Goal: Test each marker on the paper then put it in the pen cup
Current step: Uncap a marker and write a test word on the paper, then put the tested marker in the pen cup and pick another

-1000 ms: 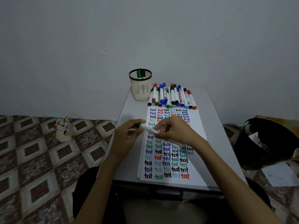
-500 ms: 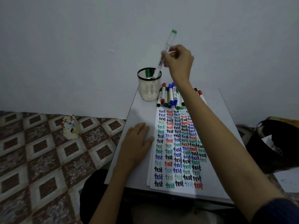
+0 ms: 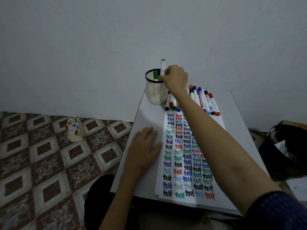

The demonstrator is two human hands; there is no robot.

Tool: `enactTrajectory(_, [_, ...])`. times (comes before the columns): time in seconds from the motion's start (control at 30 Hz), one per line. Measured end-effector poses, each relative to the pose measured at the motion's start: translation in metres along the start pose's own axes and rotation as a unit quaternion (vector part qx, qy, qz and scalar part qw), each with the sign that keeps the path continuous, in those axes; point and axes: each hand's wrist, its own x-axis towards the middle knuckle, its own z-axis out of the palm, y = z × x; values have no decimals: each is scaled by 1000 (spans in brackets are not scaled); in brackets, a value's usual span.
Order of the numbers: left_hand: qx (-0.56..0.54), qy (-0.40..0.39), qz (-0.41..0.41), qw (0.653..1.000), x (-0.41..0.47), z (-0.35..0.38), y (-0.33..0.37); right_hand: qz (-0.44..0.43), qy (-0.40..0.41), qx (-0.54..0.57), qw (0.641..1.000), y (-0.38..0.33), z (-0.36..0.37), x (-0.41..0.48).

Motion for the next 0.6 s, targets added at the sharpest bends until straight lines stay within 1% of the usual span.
enactTrajectory(0.1, [-2,3,1,1000,0,-1,0,1,8,91,996,5,-4,-3])
enactTrajectory(0.17, [-4,2,0,1000,-1,-2,1,5,42,150,988,14,-11,-7])
enactTrajectory(0.23, [-4,2,2,1000,-1,-2,1,32,86,174,981,32,-18,-12])
enactTrajectory(0.3, [-4,1,1,1000,0,-2,1,79,112,145,980,59,-25,-22])
enactTrajectory(0.4, [-5,3,1,1000,0,-2,1,161,134,53,976,110,-38,-40])
enactTrajectory(0.5, [-9,6,1,1000,0,-1,1,218,105,-14,970,156,-48,-60])
enactTrajectory(0.6, [-8,1,-1,1000,1,-1,1,214,61,-25,975,174,-56,-75])
